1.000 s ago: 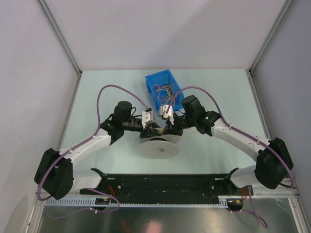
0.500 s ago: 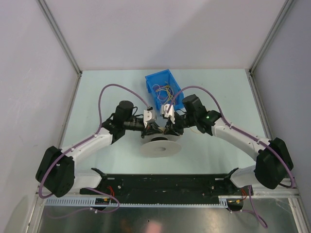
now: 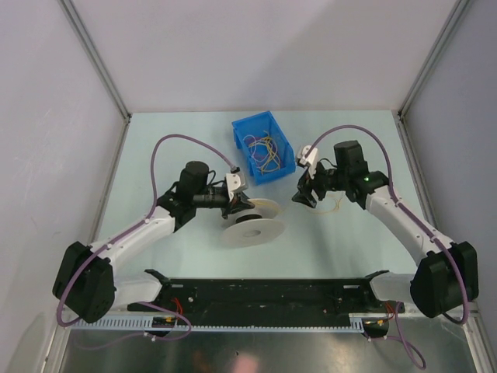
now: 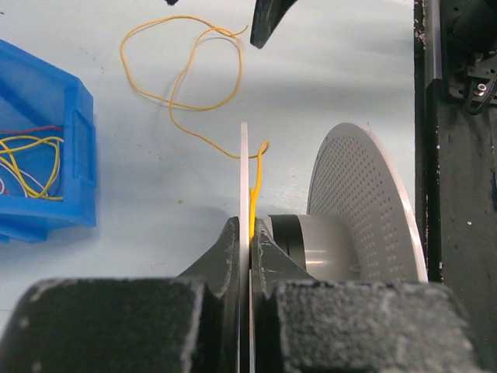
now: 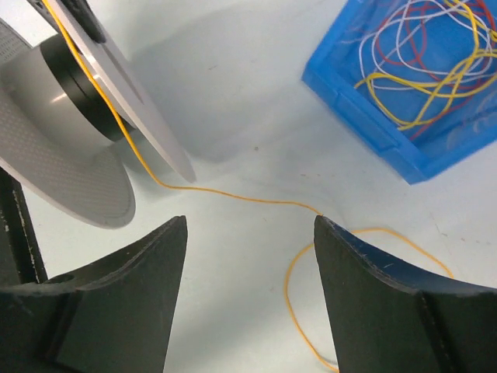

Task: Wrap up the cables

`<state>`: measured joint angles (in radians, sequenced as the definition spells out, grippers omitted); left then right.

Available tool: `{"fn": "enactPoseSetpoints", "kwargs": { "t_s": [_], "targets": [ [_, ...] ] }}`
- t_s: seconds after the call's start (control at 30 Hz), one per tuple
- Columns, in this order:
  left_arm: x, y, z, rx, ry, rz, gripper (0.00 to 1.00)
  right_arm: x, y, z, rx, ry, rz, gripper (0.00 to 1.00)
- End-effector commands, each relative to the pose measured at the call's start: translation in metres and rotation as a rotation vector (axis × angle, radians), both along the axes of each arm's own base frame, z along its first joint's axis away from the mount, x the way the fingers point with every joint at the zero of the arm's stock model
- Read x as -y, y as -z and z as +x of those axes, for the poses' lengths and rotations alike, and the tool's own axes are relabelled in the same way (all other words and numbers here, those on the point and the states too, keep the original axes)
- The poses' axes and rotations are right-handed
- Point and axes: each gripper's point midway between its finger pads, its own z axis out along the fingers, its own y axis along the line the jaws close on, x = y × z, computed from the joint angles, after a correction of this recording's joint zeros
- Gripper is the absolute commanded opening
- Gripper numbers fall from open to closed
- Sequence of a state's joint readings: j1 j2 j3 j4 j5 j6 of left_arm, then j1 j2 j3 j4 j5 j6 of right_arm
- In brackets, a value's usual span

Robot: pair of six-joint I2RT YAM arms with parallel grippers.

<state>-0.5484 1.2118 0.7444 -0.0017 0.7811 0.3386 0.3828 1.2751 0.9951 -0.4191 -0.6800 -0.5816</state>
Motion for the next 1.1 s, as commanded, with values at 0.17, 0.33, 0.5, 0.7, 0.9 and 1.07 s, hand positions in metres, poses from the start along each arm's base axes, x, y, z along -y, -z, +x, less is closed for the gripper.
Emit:
{"fn": "enactPoseSetpoints", "kwargs": {
  "t_s": [0.17, 0.33, 0.5, 0.7, 0.9, 1.07],
  "targets": [
    [0.001, -0.022, 0.003, 0.114, 0.057, -0.036, 0.0, 0.009, -0.002, -0.014, -0.001, -0.056, 0.009, 0.7],
    [0.001, -0.023, -0.017, 0.194, 0.201, -0.06, 0.0, 0.013, 0.021, -0.018, 0.009, -0.101, -0.042, 0.71],
    [0.0, -0.041, -0.018, 0.251, 0.225, -0.085, 0.0, 0.021, 0.045, -0.011, 0.065, -0.12, -0.074, 0.71],
    [-0.004, -0.091, -0.021, 0.362, 0.235, -0.152, 0.0, 0.02, 0.05, -0.002, 0.165, -0.163, -0.011, 0.72],
    [-0.009, -0.124, -0.026, 0.456, 0.243, -0.183, 0.0, -0.005, 0.041, 0.017, 0.361, -0.215, 0.066, 0.76],
    [-0.008, -0.139, -0.024, 0.472, 0.243, -0.192, 0.0, -0.028, 0.028, 0.032, 0.482, -0.243, 0.115, 0.78]
  ]
}}
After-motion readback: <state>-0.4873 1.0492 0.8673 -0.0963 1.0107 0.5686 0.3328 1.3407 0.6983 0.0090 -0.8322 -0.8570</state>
